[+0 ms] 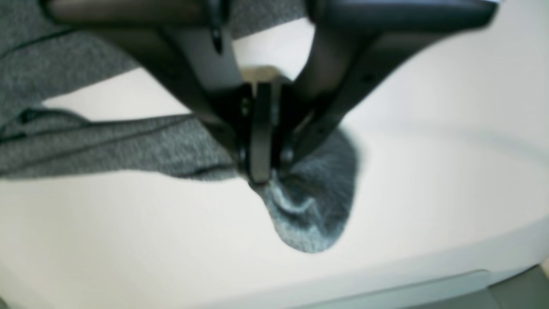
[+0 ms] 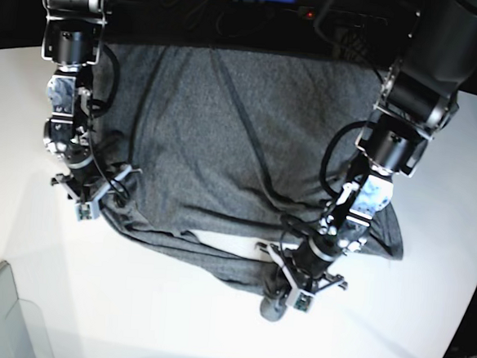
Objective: Layout the t-shirt on the table in an organized manner, then fold the t-shirt properly
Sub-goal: 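Drag the sleeve cuff with the left gripper back toward the shirt body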
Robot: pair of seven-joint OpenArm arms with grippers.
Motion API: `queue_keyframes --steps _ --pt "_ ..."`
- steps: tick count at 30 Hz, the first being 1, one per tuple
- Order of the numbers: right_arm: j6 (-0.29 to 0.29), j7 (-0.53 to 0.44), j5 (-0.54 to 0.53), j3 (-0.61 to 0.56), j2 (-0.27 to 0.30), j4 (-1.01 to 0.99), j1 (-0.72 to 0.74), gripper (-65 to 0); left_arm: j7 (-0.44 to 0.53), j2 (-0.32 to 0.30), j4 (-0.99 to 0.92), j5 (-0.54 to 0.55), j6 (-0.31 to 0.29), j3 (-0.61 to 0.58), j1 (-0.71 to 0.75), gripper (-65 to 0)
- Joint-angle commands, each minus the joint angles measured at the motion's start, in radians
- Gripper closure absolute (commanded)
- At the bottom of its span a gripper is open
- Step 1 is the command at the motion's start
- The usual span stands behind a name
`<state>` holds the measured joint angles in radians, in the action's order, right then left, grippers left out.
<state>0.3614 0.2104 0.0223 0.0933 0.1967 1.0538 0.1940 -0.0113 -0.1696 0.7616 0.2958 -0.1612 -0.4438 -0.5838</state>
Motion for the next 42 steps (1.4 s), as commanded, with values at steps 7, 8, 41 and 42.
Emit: queue_keyframes --steps 7,8,41,42 --pt "0.001 0.021 0.017 0.001 0.007 0.006 0.020 -29.5 0.032 -0.008 -0.052 -0.091 0.005 0.007 -0.014 -0.5" --pt "0.001 0.021 0.017 0.001 0.007 0.006 0.020 -29.5 0.032 -0.008 -0.061 -0.119 0.005 0.038 -0.012 -0.5" --pt "0.001 0.021 0.017 0.000 0.007 0.006 0.032 -29.5 0.040 0.003 0.002 -0.491 0.004 0.457 0.052 -37.5" --pt "0.001 0.021 0.017 0.000 0.007 0.006 0.032 -29.5 0.040 0.003 0.005 -0.490 0.004 0.457 0.052 -40.4"
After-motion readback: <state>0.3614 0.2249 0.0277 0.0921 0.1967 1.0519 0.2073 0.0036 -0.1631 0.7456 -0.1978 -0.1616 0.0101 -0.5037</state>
